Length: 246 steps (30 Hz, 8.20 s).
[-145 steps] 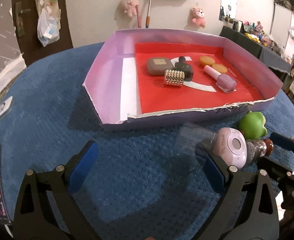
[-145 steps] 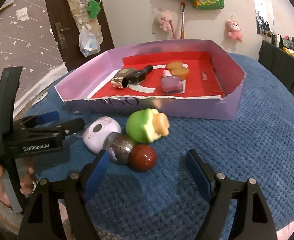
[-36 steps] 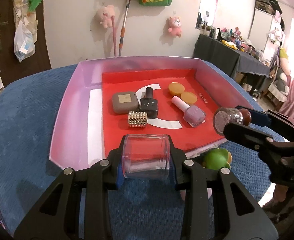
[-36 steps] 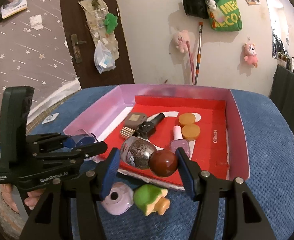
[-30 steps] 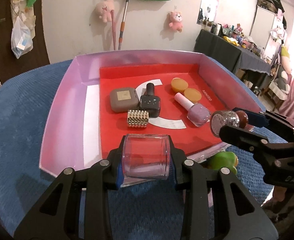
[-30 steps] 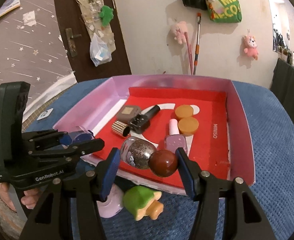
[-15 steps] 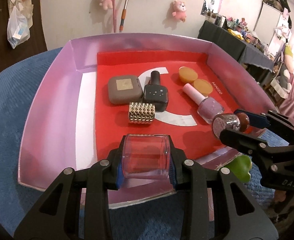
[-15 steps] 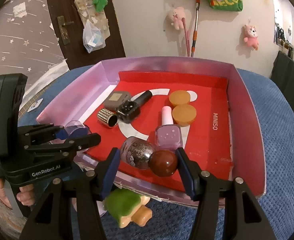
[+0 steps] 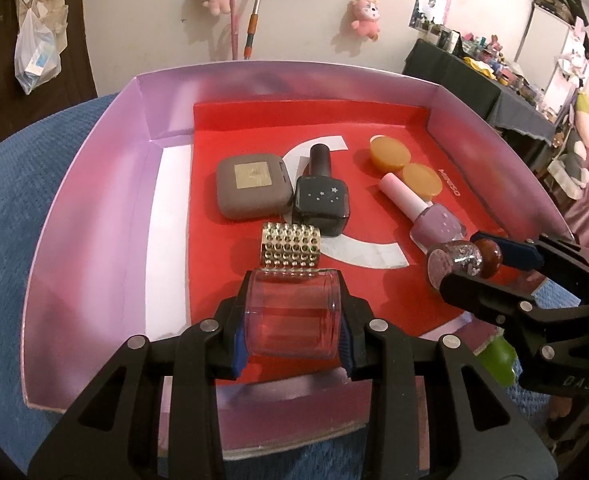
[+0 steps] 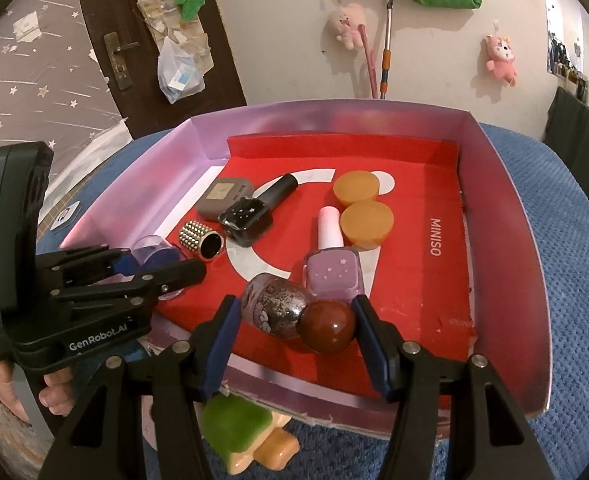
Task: Organize rigid objects
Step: 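Carry the clear cup and the glitter bottle with red ball into the pink box, then lower the cup before the gold block while right tool sets the glitter bottle by the polish, then open both tools and withdraw them from the box toward the remaining objects, then grasp the pink round compact with the left tool while the right tool grasps the green toy, then carry the pink compact and green toy into the pink box with both tools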
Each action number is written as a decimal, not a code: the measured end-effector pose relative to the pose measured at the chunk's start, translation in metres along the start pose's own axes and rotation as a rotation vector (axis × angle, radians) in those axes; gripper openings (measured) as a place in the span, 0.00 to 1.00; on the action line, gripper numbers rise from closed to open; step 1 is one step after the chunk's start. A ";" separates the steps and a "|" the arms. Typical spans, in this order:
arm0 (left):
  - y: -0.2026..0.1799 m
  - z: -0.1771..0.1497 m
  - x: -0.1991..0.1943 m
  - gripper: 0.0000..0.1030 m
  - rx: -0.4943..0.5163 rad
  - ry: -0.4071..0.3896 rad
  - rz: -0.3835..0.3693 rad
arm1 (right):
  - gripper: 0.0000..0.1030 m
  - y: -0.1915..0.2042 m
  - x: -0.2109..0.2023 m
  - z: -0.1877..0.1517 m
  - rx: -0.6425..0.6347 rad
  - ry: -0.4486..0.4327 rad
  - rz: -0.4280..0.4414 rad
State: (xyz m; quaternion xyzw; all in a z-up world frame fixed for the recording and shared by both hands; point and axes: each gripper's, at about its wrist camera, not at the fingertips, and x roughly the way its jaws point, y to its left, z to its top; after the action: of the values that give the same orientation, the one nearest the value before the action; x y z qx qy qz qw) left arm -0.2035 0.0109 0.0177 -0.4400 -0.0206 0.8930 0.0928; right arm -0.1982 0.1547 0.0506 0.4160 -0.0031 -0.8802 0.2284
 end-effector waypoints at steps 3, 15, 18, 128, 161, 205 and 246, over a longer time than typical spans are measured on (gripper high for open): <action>0.000 0.003 0.003 0.31 -0.001 -0.003 0.009 | 0.58 0.000 0.003 0.001 0.002 -0.003 -0.003; 0.000 0.013 0.014 0.31 -0.025 -0.017 0.024 | 0.58 -0.007 0.017 0.014 0.020 -0.040 -0.052; 0.000 0.015 0.015 0.31 -0.034 -0.019 0.025 | 0.58 -0.009 0.020 0.018 0.026 -0.047 -0.067; -0.007 -0.056 -0.087 1.00 -0.006 -0.156 0.102 | 1.00 0.028 -0.092 -0.048 0.000 -0.195 0.082; -0.054 -0.076 -0.038 0.83 0.059 -0.043 -0.033 | 0.62 0.002 -0.025 -0.054 0.120 -0.008 0.144; -0.021 -0.065 -0.083 0.46 0.008 -0.156 -0.058 | 0.49 0.027 -0.066 -0.045 0.064 -0.082 0.199; 0.003 -0.016 -0.031 0.45 -0.036 -0.044 -0.126 | 0.49 0.000 -0.005 -0.004 0.055 -0.010 0.078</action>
State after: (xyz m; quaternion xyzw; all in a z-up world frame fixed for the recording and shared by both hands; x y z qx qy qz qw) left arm -0.1726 0.0018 0.0320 -0.4198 -0.0664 0.8942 0.1402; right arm -0.1924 0.1577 0.0512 0.4174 -0.0448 -0.8722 0.2510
